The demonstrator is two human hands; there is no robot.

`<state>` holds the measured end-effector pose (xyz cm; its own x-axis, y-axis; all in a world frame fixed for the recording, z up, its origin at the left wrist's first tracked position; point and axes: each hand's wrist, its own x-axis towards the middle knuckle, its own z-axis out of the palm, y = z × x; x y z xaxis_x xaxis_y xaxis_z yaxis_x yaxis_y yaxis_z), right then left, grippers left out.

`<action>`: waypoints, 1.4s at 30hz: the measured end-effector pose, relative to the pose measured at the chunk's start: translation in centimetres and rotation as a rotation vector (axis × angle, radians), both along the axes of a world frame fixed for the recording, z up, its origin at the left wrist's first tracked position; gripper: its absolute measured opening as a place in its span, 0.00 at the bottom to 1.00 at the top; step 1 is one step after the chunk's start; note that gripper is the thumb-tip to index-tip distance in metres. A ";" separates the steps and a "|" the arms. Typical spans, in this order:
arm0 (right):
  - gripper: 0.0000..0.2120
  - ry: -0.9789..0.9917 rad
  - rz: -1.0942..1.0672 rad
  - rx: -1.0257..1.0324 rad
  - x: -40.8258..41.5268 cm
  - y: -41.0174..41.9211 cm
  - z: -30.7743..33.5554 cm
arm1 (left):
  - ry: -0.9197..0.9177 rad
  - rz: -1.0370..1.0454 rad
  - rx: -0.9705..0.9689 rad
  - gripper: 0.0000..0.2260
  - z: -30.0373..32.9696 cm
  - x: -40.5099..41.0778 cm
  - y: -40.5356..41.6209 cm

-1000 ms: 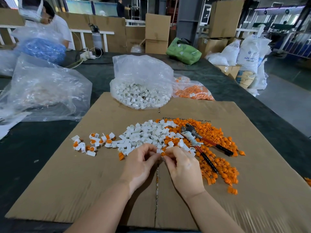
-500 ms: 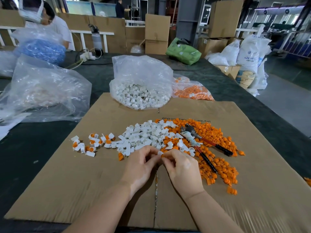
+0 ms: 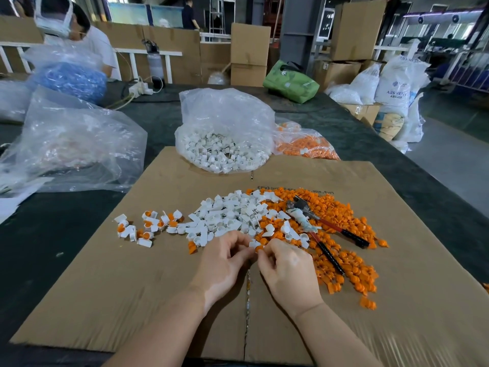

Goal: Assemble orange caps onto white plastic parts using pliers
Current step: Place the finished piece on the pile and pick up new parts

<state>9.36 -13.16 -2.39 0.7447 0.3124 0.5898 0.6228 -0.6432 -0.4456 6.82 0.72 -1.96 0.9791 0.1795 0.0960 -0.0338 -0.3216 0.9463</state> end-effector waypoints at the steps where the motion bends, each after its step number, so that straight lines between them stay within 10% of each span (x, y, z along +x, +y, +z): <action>1: 0.11 0.006 0.003 0.003 0.0 0.0 0.0 | 0.003 -0.005 0.008 0.06 0.0 0.0 0.0; 42: 0.16 -0.020 -0.074 0.066 1.2 -1.6 0.8 | 0.074 0.138 -0.119 0.04 0.8 1.0 -0.4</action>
<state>10.59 -14.79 -1.56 0.7521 0.2172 0.6222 0.5838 -0.6576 -0.4762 7.82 0.36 -1.17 0.9481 0.3180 -0.0049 0.0735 -0.2038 0.9763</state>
